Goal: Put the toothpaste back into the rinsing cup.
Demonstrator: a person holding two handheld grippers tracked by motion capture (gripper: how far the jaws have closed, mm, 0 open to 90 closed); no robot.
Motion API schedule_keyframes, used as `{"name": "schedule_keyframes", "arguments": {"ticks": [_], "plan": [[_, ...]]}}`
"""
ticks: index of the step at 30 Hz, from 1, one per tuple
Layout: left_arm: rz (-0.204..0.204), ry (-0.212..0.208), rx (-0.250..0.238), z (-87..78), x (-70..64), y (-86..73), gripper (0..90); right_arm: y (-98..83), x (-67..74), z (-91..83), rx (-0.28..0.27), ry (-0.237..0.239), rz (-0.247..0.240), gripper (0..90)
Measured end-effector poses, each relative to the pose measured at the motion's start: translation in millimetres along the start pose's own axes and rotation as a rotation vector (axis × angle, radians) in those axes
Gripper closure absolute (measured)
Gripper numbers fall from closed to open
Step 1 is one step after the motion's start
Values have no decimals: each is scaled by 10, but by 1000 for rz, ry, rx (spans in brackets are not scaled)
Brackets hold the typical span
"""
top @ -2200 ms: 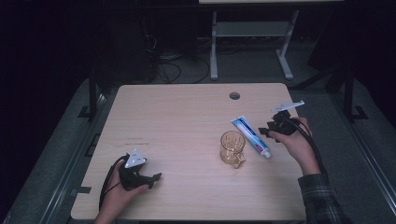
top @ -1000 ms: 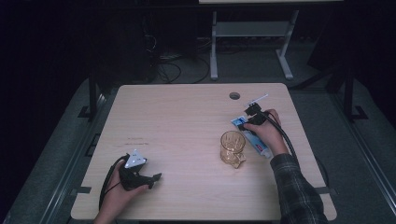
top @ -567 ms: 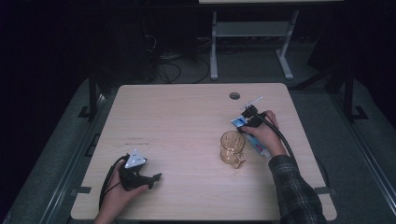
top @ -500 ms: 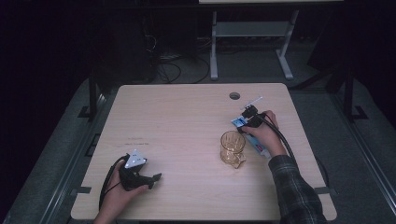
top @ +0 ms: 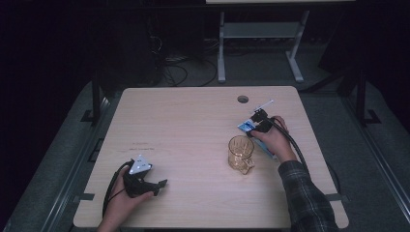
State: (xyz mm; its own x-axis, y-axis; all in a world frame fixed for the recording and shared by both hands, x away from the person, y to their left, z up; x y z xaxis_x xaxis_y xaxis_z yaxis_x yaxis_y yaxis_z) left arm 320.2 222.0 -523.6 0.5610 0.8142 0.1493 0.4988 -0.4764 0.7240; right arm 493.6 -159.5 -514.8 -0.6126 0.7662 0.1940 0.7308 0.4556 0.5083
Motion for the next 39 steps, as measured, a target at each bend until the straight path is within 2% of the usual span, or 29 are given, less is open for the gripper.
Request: {"name": "schedule_keyframes", "arguments": {"ticks": [4,7,8,9,11,21,25,39], "plan": [[-1,0,0,0,0,0,132,3,12,-6,7,-13,-11,554],[-1,0,0,0,0,0,132,6,30,-22,19,-31,-28,609],[0,0,0,0,0,0,132,10,37,-46,19,-30,-31,662],[-1,0,0,0,0,0,132,10,37,-46,19,-30,-31,662],[-1,0,0,0,0,0,132,12,34,-78,15,-18,-27,693],[0,-2,1,-2,1,0,132,6,10,-140,-3,31,14,727],[0,-2,1,-1,0,0,132,41,-2,-253,-46,49,24,732],[0,-1,2,-1,1,0,132,107,28,-574,-140,87,33,741]]}}
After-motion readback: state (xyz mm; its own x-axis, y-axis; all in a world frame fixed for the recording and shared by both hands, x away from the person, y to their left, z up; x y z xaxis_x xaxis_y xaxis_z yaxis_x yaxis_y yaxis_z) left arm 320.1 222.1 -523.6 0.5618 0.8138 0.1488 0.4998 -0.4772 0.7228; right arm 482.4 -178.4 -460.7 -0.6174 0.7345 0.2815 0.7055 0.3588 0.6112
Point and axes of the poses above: each handheld gripper's, and its own axes: z roughly forward along the jaws, y roughly out of its top, x roughly to its left, the point moved 7 cm from there along z, roughly forward along the jaws, and after that the axes turned 12 degrees about y, right-handed, at the moved point
